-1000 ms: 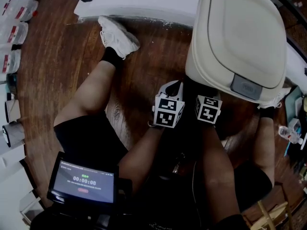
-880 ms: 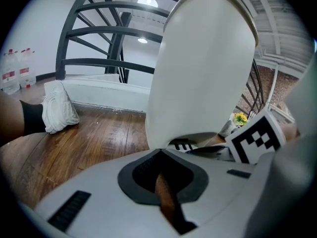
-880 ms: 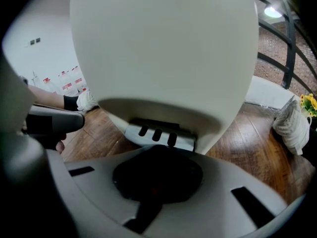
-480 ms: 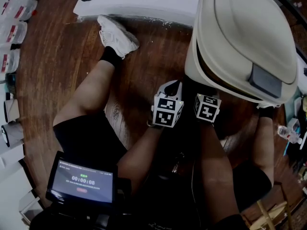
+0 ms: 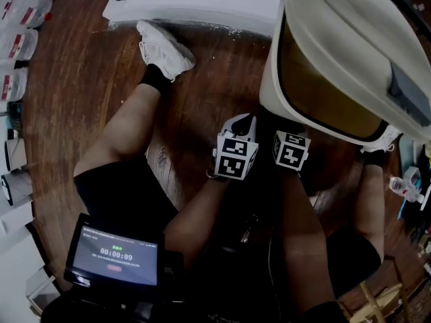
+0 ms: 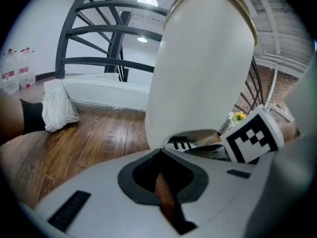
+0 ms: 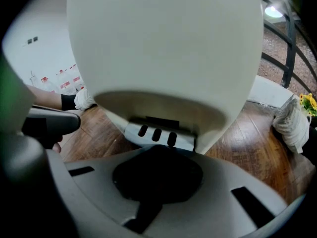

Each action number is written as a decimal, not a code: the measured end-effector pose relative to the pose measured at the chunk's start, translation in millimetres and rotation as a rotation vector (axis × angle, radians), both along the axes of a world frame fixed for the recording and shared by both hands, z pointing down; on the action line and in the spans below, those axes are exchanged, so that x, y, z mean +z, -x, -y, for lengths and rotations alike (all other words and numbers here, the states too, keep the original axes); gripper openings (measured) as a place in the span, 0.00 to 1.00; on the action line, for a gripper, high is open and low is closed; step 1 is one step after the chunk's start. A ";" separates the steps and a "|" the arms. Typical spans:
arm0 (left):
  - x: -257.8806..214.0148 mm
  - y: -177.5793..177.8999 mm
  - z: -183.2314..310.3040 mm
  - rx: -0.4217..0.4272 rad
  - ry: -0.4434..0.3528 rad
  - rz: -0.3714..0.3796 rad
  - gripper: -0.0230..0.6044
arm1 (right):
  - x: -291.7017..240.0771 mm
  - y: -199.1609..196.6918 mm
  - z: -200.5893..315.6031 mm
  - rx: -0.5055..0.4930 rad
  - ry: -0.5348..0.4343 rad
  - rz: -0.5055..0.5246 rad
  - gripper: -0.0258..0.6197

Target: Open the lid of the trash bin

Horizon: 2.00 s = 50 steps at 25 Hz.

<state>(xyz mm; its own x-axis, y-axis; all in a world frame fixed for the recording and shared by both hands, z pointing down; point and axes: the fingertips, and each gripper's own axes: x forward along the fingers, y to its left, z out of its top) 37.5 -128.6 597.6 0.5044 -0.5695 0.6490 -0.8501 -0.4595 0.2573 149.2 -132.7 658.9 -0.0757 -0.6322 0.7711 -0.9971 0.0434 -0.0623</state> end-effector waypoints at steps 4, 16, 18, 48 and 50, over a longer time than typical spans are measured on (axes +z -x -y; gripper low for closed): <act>-0.2 0.8 0.9 -0.003 -0.002 -0.001 0.03 | -0.3 0.4 0.7 0.011 -0.004 0.004 0.05; -0.5 1.6 0.5 -0.006 0.000 -0.006 0.03 | 3.2 -0.3 0.2 0.021 0.021 0.007 0.05; -0.4 1.2 -0.3 -0.005 0.000 -0.007 0.03 | 4.5 -1.4 -0.1 0.022 0.020 0.004 0.05; 0.9 -1.5 -3.9 0.008 0.008 -0.004 0.03 | 6.1 0.6 2.4 -0.020 0.023 -0.043 0.05; 1.6 -1.8 -4.8 0.010 0.010 -0.003 0.03 | 6.1 0.9 1.7 -0.016 0.026 -0.036 0.05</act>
<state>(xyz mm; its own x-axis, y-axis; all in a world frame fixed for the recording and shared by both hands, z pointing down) 39.3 -123.7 599.2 0.5118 -0.5579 0.6533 -0.8448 -0.4651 0.2646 148.3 -134.4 665.0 -0.0575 -0.6109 0.7897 -0.9979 0.0577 -0.0280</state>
